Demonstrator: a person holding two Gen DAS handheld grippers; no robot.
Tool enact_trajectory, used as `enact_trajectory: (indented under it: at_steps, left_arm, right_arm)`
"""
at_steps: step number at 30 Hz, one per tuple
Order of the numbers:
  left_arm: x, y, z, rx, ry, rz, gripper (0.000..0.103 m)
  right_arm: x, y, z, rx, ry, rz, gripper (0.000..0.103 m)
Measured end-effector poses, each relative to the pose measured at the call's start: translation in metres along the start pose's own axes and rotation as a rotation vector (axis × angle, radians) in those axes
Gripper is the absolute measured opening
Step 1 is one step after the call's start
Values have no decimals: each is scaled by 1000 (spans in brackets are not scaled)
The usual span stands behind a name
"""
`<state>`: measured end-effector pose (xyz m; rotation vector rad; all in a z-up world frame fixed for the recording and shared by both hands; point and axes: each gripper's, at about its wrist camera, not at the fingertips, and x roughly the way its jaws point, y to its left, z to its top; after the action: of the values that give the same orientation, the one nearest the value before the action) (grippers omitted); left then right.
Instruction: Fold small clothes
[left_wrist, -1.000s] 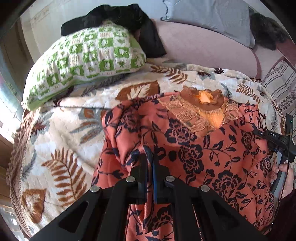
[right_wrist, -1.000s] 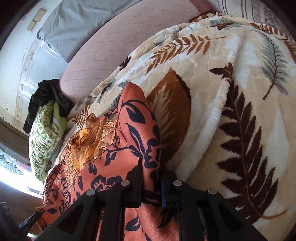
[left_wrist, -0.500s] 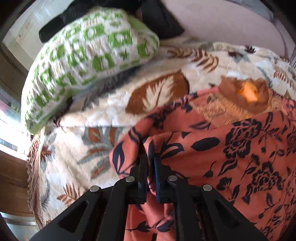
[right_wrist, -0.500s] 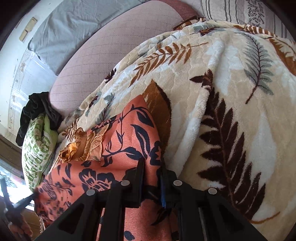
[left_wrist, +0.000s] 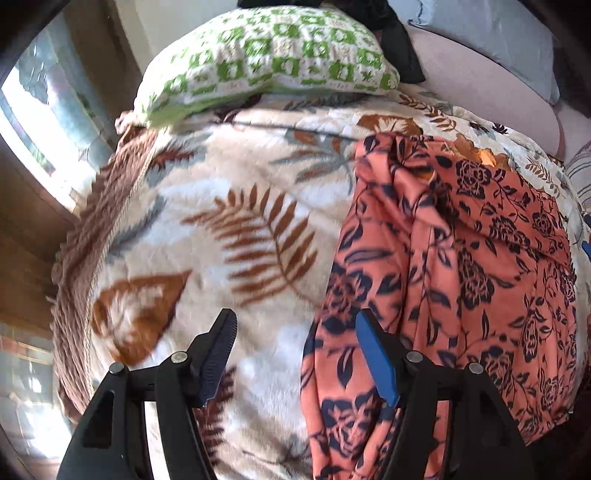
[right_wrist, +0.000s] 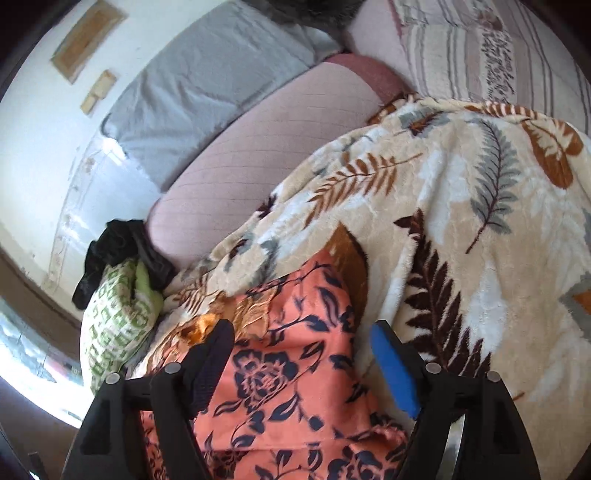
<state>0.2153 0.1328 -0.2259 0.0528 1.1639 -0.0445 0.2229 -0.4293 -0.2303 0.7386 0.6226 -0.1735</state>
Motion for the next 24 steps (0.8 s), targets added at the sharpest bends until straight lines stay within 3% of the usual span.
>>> enact_trajectory:
  at_steps: [2,3,4,6,8,9,12,15,18,24]
  left_arm:
    - [17,7,-24,-41,59,-31,67]
    - [26,9,-33,-67,80,-58,61]
    - [35,10,-40,-93,101,-101,54]
    - [52,9,-48,-142,147,-178,25]
    - [58,0,-49,-146,131,-198,19]
    - [57,-3,-48,-142,117,-196,11]
    - [50,-3,-44,-185,117,-231,7]
    - [24,6,-34,-195,60,-220,6]
    - [-15,17,-16,-239,-12,-277,6]
    - [-93,-4,47,-164,-104,-322,5]
  right_arm:
    - [-13,10,-16,-20,35,73,79]
    - [-19,14,-24,-12,48,125,79]
    - [-25,18,-33,-5,58,164,79]
    - [-37,26,-52,-15,77,214,79]
    - [-47,29,-76,-30,98,225,79]
    - [-52,30,-88,-26,115,229,79]
    - [-56,29,-115,-4,167,260,78]
    - [-55,38,-120,-58,168,258,77]
    - [-56,42,-119,-60,160,284,77]
    - [-53,56,-112,-78,198,349,77]
